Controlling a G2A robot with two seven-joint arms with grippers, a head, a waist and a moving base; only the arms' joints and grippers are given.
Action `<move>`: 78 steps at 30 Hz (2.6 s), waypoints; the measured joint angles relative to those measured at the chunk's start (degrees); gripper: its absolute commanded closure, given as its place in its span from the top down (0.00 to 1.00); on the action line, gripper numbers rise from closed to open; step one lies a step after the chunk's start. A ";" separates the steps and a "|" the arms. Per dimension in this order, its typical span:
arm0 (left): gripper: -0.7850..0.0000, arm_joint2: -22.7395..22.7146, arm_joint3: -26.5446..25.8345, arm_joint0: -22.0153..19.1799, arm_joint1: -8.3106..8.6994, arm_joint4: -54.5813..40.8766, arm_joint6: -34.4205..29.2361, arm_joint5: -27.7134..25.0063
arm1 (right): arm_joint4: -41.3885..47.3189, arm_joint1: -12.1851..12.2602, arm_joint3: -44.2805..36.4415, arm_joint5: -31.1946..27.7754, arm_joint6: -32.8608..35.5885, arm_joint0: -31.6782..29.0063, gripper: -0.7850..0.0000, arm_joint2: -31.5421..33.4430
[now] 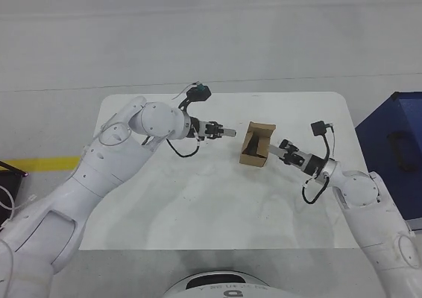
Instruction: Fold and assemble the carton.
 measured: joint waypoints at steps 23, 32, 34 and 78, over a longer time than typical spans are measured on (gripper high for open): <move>0.83 9.55 7.78 -4.12 -6.75 4.70 3.35 1.36 | -2.36 -0.76 1.78 10.66 -4.96 3.85 1.00 -3.77; 0.78 16.00 17.51 -9.34 -13.85 4.23 2.58 2.32 | -1.47 -0.59 2.30 10.11 -2.44 4.31 1.00 -3.79; 0.72 17.18 19.72 -10.22 -15.52 4.36 2.58 2.19 | -1.39 -0.55 2.38 9.94 -1.84 4.42 1.00 -3.84; 1.00 -0.86 16.07 -1.50 -11.71 15.04 6.16 5.54 | -3.40 0.16 1.49 1.26 -1.47 3.23 0.97 -4.93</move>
